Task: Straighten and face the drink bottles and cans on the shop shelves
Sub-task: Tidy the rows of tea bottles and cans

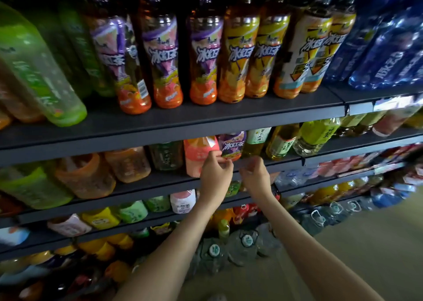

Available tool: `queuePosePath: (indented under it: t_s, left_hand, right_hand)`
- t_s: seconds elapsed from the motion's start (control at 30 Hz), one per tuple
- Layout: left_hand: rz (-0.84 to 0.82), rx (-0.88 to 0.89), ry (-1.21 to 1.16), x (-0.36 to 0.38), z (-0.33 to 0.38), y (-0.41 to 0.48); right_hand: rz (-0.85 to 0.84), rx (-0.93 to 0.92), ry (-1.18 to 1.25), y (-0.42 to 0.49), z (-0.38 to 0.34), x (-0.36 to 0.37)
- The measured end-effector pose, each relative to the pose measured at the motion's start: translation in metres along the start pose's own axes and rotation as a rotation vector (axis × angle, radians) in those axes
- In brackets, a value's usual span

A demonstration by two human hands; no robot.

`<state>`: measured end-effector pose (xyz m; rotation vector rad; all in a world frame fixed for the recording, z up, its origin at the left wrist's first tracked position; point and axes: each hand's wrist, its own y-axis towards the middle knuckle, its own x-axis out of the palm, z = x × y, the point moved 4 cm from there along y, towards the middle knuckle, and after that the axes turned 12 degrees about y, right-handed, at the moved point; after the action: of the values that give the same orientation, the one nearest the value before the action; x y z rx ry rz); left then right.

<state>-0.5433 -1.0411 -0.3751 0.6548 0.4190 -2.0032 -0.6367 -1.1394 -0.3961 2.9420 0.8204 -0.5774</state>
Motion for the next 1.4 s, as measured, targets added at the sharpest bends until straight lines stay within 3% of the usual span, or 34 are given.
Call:
queuePosePath:
  t_s: [0.27, 0.5, 0.67, 1.0, 1.17, 1.4]
  left_hand:
    - [-0.08, 0.019, 0.075, 0.083, 0.057, 0.005]
    - [-0.022, -0.077, 0.067, 0.148, 0.1, -0.006]
    - [0.061, -0.158, 0.082, 0.167, 0.11, -0.004]
    - [0.169, -0.197, 0.123, 0.156, 0.096, -0.02]
    - [0.112, -0.157, 0.113, 0.17, 0.114, -0.034]
    - [-0.033, -0.04, 0.212, 0.233, 0.17, -0.039]
  right_hand:
    - [0.107, -0.006, 0.04, 0.061, 0.035, -0.084]
    - [-0.001, -0.035, 0.016, 0.116, 0.06, -0.144]
    - [-0.121, -0.088, 0.005, 0.152, 0.061, -0.146]
    - [-0.034, -0.122, 0.032, 0.161, 0.048, -0.123]
    - [-0.116, -0.178, 0.074, 0.124, 0.071, -0.157]
    - [-0.108, -0.11, 0.128, 0.115, 0.088, -0.241]
